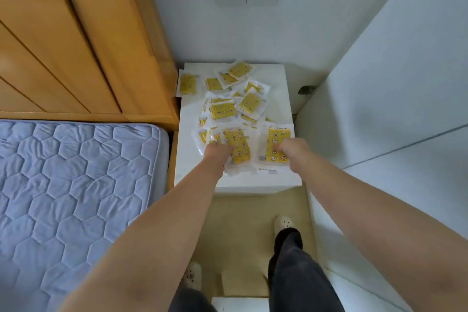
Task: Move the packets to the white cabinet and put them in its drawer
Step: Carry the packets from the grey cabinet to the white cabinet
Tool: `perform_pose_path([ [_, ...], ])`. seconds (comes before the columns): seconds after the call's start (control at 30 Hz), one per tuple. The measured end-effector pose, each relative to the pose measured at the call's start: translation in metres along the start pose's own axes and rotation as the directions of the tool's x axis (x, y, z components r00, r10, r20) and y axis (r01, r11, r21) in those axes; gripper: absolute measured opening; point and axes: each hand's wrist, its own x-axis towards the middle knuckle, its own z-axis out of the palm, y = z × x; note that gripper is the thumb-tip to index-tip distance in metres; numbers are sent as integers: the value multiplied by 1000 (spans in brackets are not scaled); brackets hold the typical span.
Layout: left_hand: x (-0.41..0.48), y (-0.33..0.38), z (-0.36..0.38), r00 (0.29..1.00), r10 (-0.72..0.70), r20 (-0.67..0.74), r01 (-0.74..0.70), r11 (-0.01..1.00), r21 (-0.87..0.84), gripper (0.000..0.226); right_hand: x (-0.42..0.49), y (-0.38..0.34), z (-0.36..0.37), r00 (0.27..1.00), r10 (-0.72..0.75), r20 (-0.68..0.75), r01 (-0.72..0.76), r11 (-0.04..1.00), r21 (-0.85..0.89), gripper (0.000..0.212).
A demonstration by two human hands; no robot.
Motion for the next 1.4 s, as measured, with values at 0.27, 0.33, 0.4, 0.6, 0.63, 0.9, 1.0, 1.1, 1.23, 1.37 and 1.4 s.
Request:
perform_pose_path([
  [0.27,97,33,61,922,230,-310,-232,972,31,61,146,-57,17,979,-205,-13,196,953,-233,53],
  [0.33,111,25,67,875,363,-320,-283,920,272,71,165,-53,25,968,-252,4,237,902,-361,48],
  [0.4,133,8,68,830,488,-271,-258,765,590,78,178,-39,34,959,-284,10,242,798,-552,38],
  [0.6,146,-7,67,851,509,-134,-175,512,841,58,172,-16,43,916,-401,-17,252,606,-754,42],
  [0.63,144,-6,66,853,507,-125,-175,503,846,59,170,-16,42,916,-402,-3,269,618,-739,44],
  [0.9,103,4,52,864,503,-4,-243,423,873,64,131,-24,24,913,-363,188,392,648,-653,63],
  [1.0,80,10,40,852,524,29,-270,390,880,64,104,-34,22,898,-365,245,435,656,-617,55],
  [1.1,57,16,16,814,573,91,-302,285,909,65,70,-44,28,857,-429,286,503,573,-647,58],
  [1.23,18,22,-42,748,643,163,-344,167,924,66,5,-52,57,798,-528,291,567,495,-658,61],
  [1.37,-34,18,-108,690,696,199,-397,135,908,67,-78,-45,90,723,-642,255,624,447,-641,59],
  [1.4,-48,16,-123,677,706,209,-406,121,906,67,-99,-41,96,710,-658,250,626,428,-651,59],
])
